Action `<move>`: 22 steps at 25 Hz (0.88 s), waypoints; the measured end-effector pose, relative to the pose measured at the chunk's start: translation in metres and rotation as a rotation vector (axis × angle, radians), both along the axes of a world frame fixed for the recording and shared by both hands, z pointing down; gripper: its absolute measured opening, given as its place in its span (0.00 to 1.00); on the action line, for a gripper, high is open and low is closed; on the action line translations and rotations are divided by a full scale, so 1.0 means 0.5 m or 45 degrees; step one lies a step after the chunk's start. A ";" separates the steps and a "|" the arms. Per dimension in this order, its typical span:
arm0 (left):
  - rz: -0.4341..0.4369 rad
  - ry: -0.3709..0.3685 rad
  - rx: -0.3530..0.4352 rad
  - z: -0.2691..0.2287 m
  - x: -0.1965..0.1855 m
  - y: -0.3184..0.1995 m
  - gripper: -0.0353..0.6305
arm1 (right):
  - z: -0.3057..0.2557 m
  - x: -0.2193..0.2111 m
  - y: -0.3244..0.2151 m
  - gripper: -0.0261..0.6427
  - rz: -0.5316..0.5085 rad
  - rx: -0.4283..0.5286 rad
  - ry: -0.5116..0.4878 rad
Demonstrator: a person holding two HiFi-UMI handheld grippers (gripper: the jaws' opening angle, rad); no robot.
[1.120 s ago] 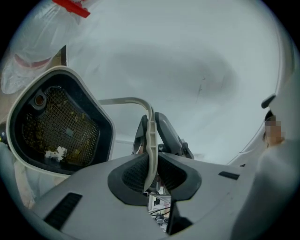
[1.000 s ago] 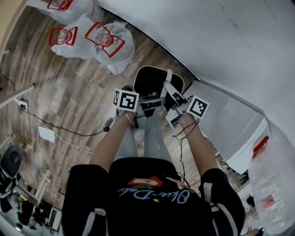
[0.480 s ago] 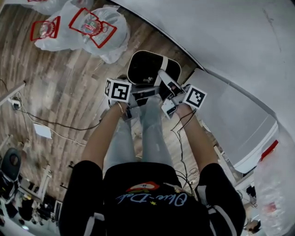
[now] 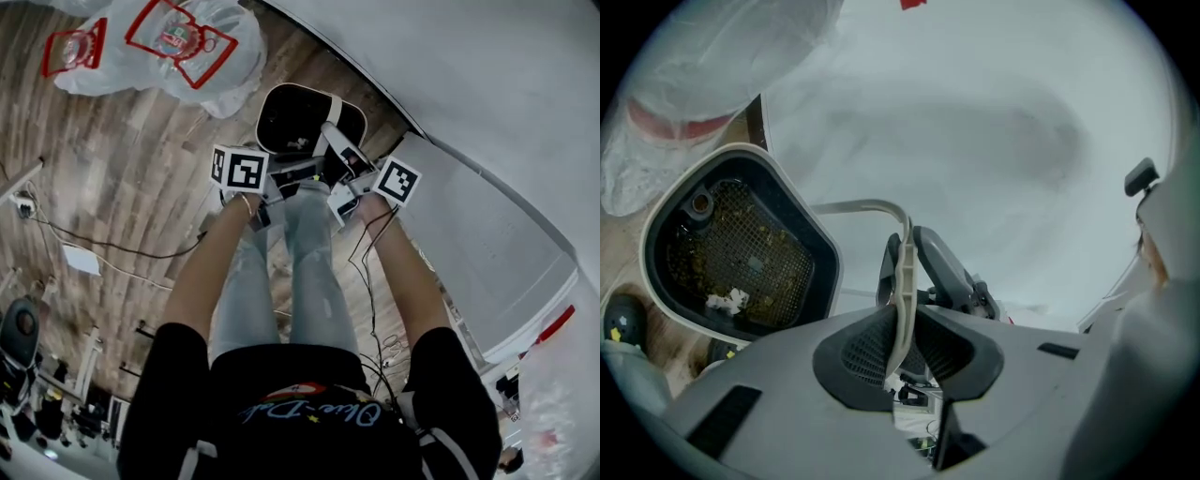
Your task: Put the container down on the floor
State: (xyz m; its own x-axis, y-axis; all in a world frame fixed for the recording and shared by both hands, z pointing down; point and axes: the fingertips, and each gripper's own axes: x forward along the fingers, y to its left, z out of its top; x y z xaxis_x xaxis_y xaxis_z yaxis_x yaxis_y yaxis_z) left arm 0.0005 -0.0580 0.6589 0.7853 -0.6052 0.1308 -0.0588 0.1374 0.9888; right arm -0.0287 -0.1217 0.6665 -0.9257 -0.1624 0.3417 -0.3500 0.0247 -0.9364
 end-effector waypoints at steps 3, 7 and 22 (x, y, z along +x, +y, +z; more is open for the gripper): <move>-0.007 -0.013 -0.013 0.037 -0.004 -0.004 0.14 | 0.039 -0.003 -0.005 0.14 -0.011 -0.010 0.025; -0.028 -0.013 -0.030 0.072 -0.008 -0.021 0.14 | 0.077 -0.009 -0.021 0.14 -0.038 -0.009 0.059; -0.050 -0.155 -0.063 0.220 0.023 -0.034 0.14 | 0.211 0.013 -0.032 0.14 -0.110 -0.043 0.153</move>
State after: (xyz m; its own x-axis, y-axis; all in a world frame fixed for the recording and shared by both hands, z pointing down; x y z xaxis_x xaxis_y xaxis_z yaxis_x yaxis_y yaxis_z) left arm 0.0118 -0.0748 0.7691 0.7375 -0.6257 0.2542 -0.1717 0.1903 0.9666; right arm -0.0221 -0.1376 0.7722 -0.8876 -0.0708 0.4551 -0.4579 0.0290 -0.8885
